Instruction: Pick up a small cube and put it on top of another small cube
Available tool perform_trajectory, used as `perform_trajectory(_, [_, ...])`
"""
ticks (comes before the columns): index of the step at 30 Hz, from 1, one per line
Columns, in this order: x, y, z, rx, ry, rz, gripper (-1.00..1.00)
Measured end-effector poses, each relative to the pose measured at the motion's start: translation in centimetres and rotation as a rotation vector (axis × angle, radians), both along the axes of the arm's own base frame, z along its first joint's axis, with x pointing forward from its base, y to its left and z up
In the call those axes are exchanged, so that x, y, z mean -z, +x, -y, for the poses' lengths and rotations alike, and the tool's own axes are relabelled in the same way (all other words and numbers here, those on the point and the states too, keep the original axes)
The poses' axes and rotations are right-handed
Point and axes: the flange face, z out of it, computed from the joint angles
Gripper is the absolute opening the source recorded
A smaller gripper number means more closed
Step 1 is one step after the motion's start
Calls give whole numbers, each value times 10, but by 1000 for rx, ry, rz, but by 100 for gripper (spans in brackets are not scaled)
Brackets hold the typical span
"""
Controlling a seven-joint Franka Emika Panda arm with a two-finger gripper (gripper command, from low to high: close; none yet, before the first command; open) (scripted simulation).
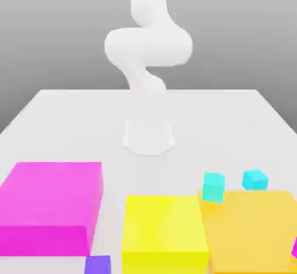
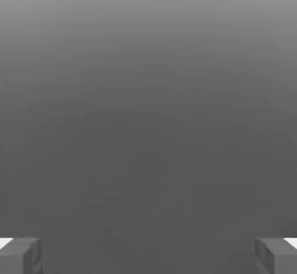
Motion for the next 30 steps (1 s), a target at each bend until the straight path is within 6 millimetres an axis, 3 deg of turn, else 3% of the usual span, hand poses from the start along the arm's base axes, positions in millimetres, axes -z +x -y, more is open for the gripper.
perform_trajectory(4, [82, 31, -61, -258, -103, -108, 0])
perform_trajectory(8, [165, 35, -123, -515, -206, -199, 0])
perform_trajectory(12, [248, 15, -180, -777, -312, -281, 0])
perform_trajectory(17, [347, -38, -234, -1110, -449, -370, 0])
perform_trajectory(21, [419, -100, -262, -1394, -567, -431, 0])
perform_trajectory(24, [465, -144, -267, -1579, -646, -469, 0])
perform_trajectory(30, [525, -147, -262, -1603, -655, -484, 0])
